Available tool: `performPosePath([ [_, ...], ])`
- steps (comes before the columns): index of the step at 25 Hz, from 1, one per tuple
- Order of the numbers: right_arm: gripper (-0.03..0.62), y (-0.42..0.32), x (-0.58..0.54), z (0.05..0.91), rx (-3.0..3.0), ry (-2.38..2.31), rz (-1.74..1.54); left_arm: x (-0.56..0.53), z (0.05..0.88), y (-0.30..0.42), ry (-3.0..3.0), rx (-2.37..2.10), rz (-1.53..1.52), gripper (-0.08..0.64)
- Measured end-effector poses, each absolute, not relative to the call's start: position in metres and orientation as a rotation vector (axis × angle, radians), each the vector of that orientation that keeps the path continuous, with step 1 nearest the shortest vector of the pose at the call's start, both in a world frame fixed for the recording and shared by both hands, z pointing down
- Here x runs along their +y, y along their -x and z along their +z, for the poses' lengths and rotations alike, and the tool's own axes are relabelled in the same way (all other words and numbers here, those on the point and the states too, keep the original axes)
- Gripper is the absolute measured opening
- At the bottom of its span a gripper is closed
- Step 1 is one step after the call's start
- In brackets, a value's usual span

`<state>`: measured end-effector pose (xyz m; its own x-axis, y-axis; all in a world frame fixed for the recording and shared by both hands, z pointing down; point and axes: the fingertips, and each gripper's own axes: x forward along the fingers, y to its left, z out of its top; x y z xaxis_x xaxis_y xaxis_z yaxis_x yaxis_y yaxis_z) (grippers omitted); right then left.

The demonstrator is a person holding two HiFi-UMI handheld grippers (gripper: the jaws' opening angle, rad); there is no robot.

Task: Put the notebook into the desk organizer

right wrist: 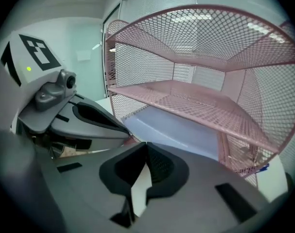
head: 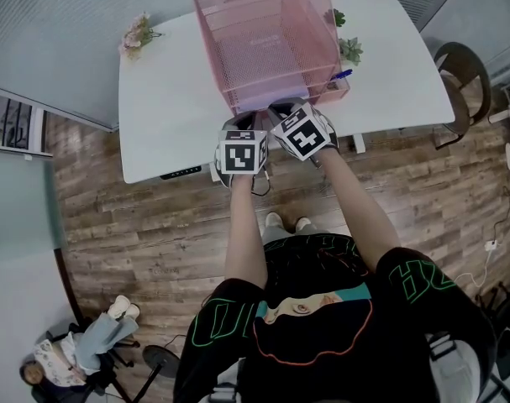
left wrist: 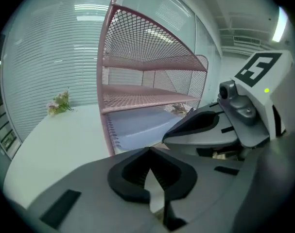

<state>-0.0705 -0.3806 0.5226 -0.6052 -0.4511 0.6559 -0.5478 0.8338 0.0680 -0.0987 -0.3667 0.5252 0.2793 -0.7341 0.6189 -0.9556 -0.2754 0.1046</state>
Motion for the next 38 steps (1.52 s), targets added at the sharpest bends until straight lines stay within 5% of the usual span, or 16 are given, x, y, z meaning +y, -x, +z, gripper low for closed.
performPosePath([
  [13,0.003,0.030,-0.374,0.458,-2.546,-0.939,0.313,-0.353,0.471,0.095,-2.187,-1.621,0.316,-0.006],
  [29,0.002,-0.047,-0.363,0.289,-2.846,-1.326,0.075,-0.332,0.291,0.099,-2.389,-2.029,-0.070,-0.005],
  [38,0.003,-0.073,-0.367,0.267,-2.824,-1.450,-0.004,-0.327,0.276,0.112,-2.349,-2.139,-0.136,-0.005],
])
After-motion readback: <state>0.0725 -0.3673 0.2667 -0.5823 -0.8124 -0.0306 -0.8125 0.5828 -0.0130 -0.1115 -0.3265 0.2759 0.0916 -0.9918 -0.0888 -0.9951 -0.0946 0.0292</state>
